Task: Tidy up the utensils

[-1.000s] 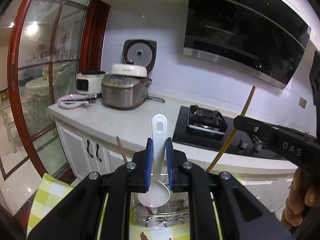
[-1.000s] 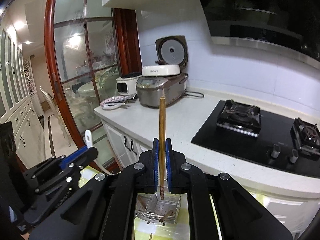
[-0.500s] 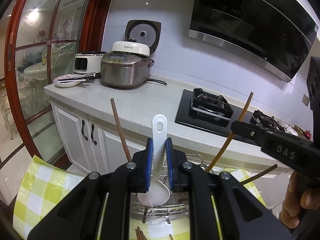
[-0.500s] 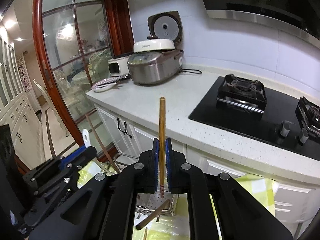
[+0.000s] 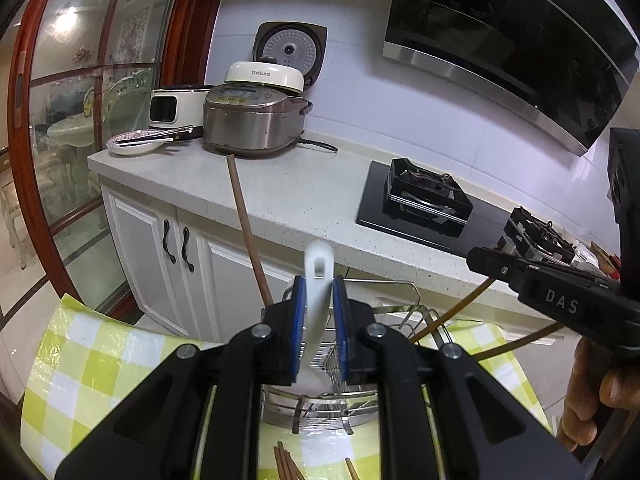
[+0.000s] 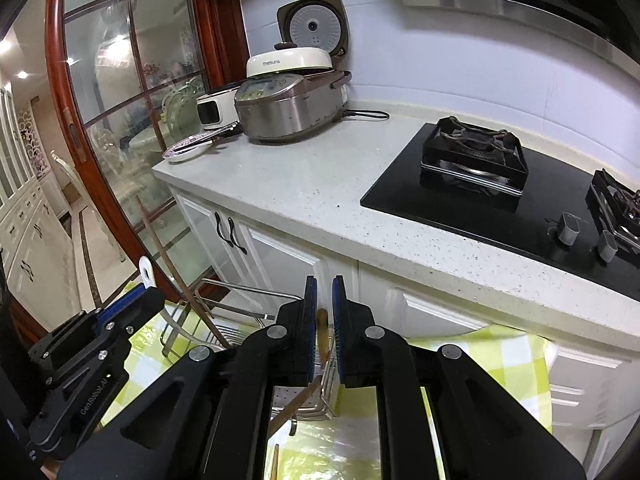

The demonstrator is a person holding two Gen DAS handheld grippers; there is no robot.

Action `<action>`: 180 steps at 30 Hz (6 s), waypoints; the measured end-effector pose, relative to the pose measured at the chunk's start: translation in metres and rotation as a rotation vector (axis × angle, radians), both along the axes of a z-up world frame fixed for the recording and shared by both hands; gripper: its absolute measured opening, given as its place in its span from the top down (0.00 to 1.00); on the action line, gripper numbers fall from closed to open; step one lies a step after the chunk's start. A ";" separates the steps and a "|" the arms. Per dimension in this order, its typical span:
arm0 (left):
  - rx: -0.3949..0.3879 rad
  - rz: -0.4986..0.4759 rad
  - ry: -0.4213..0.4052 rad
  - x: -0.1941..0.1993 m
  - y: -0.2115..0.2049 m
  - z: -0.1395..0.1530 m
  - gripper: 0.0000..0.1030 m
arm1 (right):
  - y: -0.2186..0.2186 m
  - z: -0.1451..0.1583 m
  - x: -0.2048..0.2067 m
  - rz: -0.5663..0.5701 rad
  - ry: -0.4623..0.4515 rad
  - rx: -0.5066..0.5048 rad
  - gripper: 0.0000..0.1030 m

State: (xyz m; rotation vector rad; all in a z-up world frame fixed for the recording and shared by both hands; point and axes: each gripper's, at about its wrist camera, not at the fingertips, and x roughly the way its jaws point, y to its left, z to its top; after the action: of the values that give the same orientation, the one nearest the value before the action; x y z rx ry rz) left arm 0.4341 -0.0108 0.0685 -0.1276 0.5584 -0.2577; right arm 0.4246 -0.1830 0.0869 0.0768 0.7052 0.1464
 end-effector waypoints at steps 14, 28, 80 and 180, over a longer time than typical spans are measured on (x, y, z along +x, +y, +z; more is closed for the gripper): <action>-0.024 0.040 -0.033 -0.034 0.025 0.008 0.69 | -0.042 0.021 -0.041 -0.113 -0.110 0.021 0.42; -0.002 0.075 0.004 -0.115 0.046 -0.027 0.65 | -0.087 -0.065 -0.141 -0.216 -0.015 0.037 0.35; 0.112 -0.173 0.427 -0.081 -0.069 -0.171 0.80 | -0.036 -0.179 -0.195 -0.127 0.197 0.006 0.35; -0.026 -0.058 0.078 -0.169 0.030 -0.003 0.94 | -0.022 -0.051 -0.216 -0.020 -0.034 -0.010 0.95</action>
State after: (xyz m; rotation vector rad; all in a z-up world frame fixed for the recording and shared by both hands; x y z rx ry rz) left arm 0.2653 0.0195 0.0657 -0.1474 0.6373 -0.3174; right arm 0.2086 -0.2051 0.0354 0.0720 0.6710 0.1248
